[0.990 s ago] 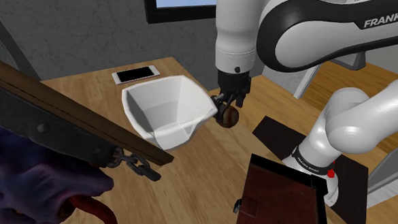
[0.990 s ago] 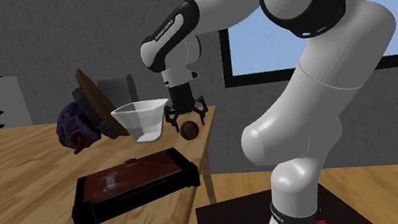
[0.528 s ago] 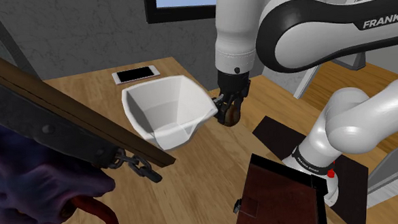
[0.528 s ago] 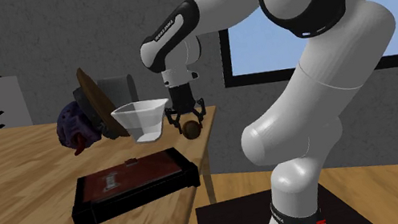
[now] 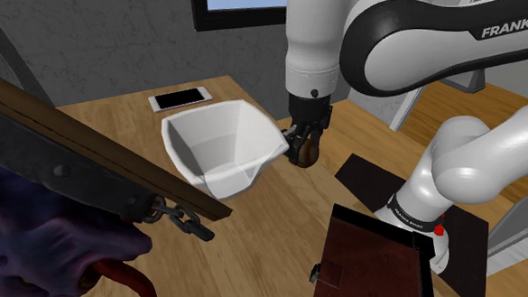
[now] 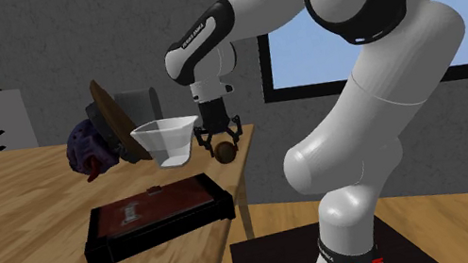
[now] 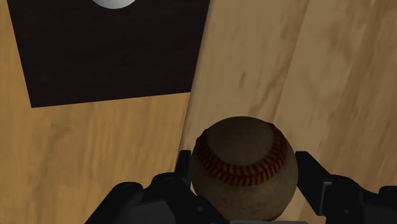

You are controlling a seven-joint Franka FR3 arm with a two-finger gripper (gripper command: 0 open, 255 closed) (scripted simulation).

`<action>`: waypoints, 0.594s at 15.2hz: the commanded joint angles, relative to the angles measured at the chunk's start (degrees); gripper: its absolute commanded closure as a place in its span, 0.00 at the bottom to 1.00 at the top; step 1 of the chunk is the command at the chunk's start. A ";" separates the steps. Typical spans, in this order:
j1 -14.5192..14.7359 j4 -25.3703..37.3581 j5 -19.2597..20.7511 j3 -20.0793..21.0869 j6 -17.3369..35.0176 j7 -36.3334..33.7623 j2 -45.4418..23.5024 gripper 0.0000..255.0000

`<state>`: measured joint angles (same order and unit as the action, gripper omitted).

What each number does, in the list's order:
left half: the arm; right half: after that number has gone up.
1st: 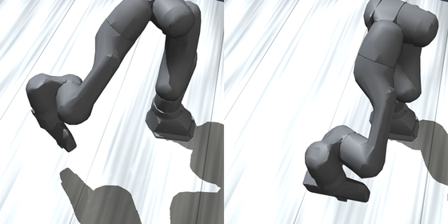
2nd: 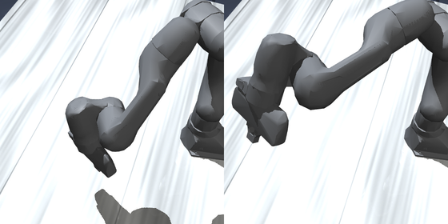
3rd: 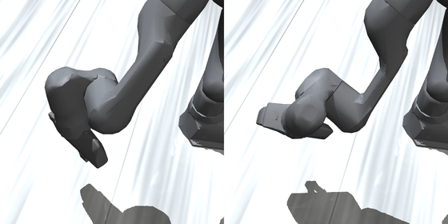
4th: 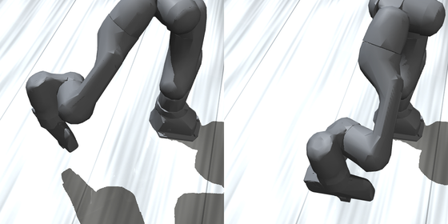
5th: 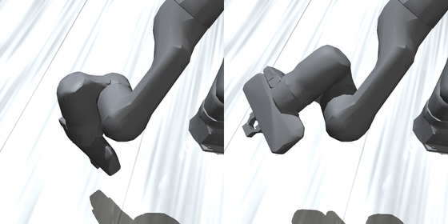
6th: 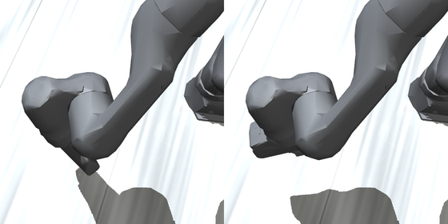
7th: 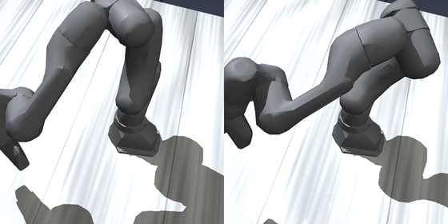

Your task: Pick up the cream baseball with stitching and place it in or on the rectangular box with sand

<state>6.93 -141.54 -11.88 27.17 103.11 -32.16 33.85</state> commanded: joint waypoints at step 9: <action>-0.29 5.45 0.82 -1.37 -6.32 0.21 0.88 1.00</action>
<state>6.70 -136.93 -11.17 25.92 97.61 -31.92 34.75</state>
